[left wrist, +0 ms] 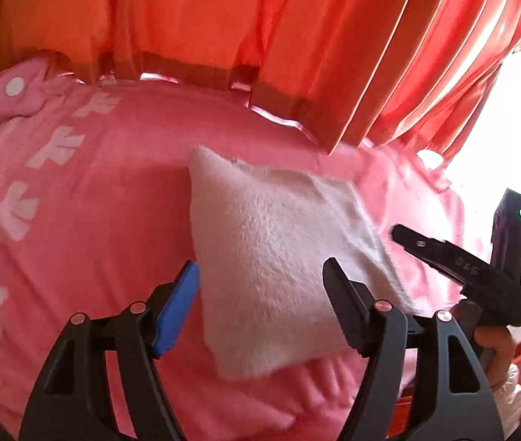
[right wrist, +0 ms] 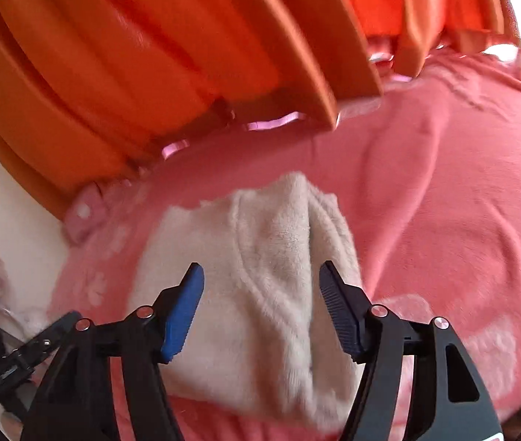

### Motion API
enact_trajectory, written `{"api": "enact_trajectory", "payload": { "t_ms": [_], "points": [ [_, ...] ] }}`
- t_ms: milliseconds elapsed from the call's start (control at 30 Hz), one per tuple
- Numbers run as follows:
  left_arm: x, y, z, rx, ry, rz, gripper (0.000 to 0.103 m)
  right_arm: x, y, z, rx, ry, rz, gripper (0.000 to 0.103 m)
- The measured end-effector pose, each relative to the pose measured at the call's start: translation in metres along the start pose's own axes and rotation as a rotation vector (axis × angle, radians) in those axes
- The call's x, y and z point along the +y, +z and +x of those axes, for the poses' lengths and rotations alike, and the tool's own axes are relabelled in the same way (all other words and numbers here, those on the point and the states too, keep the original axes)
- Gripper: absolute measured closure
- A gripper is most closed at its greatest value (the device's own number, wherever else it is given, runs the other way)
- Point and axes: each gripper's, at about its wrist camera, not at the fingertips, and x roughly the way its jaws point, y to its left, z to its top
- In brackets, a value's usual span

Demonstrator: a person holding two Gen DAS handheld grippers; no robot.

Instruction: Fold small clothes

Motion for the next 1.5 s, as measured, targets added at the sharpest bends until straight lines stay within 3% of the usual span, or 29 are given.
{"api": "enact_trajectory", "payload": {
  "t_ms": [33, 67, 100, 133, 200, 300, 333, 367, 400, 433, 500, 600, 633, 700, 733, 800, 967, 1000, 1033, 1067, 1100, 1167, 1200, 1267, 1367, 1500],
  "points": [
    [-0.002, -0.002, 0.018, 0.041, 0.024, 0.001, 0.036, -0.003, 0.0, 0.02, 0.049, -0.013, 0.012, 0.041],
    [0.001, -0.004, 0.027, 0.07, 0.034, -0.002, 0.04, -0.004, -0.002, 0.031, 0.084, -0.007, 0.026, 0.049],
    [0.005, -0.008, 0.041, 0.113, 0.044, -0.025, 0.041, -0.005, -0.002, 0.037, 0.109, 0.01, 0.039, 0.078],
    [0.008, -0.013, 0.046, 0.13, 0.042, -0.052, 0.041, -0.003, -0.002, 0.031, 0.091, 0.033, 0.044, 0.09],
    [0.012, -0.018, 0.044, 0.121, 0.045, -0.059, 0.04, 0.004, 0.002, -0.008, -0.045, 0.104, 0.019, 0.094],
    [0.013, -0.023, 0.048, 0.132, 0.021, -0.05, 0.034, -0.005, -0.003, -0.033, -0.132, 0.104, 0.022, 0.095],
    [0.013, -0.024, 0.052, 0.14, 0.02, -0.051, 0.034, -0.012, -0.008, -0.019, -0.098, 0.052, 0.021, 0.095],
    [0.011, -0.026, 0.056, 0.148, 0.025, -0.048, 0.033, -0.024, -0.018, 0.019, 0.006, -0.074, -0.002, 0.095],
    [0.009, -0.028, 0.063, 0.159, 0.019, -0.046, 0.032, -0.029, -0.024, 0.036, 0.038, -0.088, -0.003, 0.095],
    [0.007, -0.029, 0.065, 0.165, 0.018, -0.049, 0.031, -0.036, -0.029, 0.035, -0.017, -0.052, 0.021, 0.095],
    [0.004, -0.028, 0.064, 0.156, 0.034, -0.032, 0.03, -0.039, -0.021, 0.018, -0.004, -0.02, 0.083, 0.093],
    [0.007, -0.023, 0.051, 0.132, 0.018, -0.043, 0.031, -0.036, -0.016, -0.017, -0.065, -0.033, 0.117, 0.079],
    [0.01, -0.019, 0.044, 0.109, -0.003, -0.063, 0.03, -0.036, -0.018, -0.028, -0.09, -0.05, 0.112, 0.056],
    [0.017, -0.009, 0.032, 0.059, -0.042, -0.104, 0.018, -0.038, -0.023, -0.044, -0.134, -0.052, 0.103, 0.032],
    [0.021, -0.004, 0.03, 0.042, -0.055, -0.121, 0.009, -0.039, -0.026, -0.045, -0.133, -0.053, 0.092, 0.031],
    [0.031, 0.003, 0.042, 0.051, -0.09, -0.164, 0.007, -0.042, -0.03, -0.024, -0.051, -0.07, 0.071, 0.031],
    [0.055, -0.006, 0.11, 0.26, -0.234, -0.305, 0.005, -0.05, -0.052, 0.021, 0.075, 0.002, 0.145, 0.027],
    [0.056, -0.008, 0.113, 0.235, -0.261, -0.318, 0.005, -0.052, -0.054, 0.026, 0.08, 0.026, 0.167, 0.025],
    [0.054, -0.007, 0.112, 0.21, -0.274, -0.293, 0.005, -0.056, -0.055, 0.032, 0.094, 0.064, 0.2, 0.026],
    [0.049, -0.006, 0.115, 0.235, -0.278, -0.275, 0.007, -0.057, -0.055, 0.034, 0.095, 0.081, 0.22, 0.028],
    [0.047, -0.004, 0.115, 0.238, -0.293, -0.271, 0.012, -0.056, -0.053, 0.032, 0.093, 0.103, 0.227, 0.039],
    [0.043, 0.0, 0.111, 0.239, -0.293, -0.258, 0.036, -0.048, -0.047, 0.02, 0.071, 0.117, 0.187, 0.069],
    [0.039, 0.006, 0.105, 0.231, -0.297, -0.234, 0.042, -0.041, -0.045, 0.015, 0.066, 0.119, 0.177, 0.073],
    [0.036, 0.018, 0.091, 0.196, -0.308, -0.193, 0.053, -0.024, -0.035, -0.004, 0.024, 0.119, 0.125, 0.075],
    [0.034, 0.049, 0.055, 0.114, -0.362, -0.161, 0.056, 0.007, -0.016, -0.039, -0.064, 0.172, 0.05, 0.078],
    [0.023, 0.103, -0.012, -0.044, -0.417, -0.048, 0.057, 0.067, 0.025, -0.098, -0.254, 0.246, -0.089, 0.078]
  ]
}}
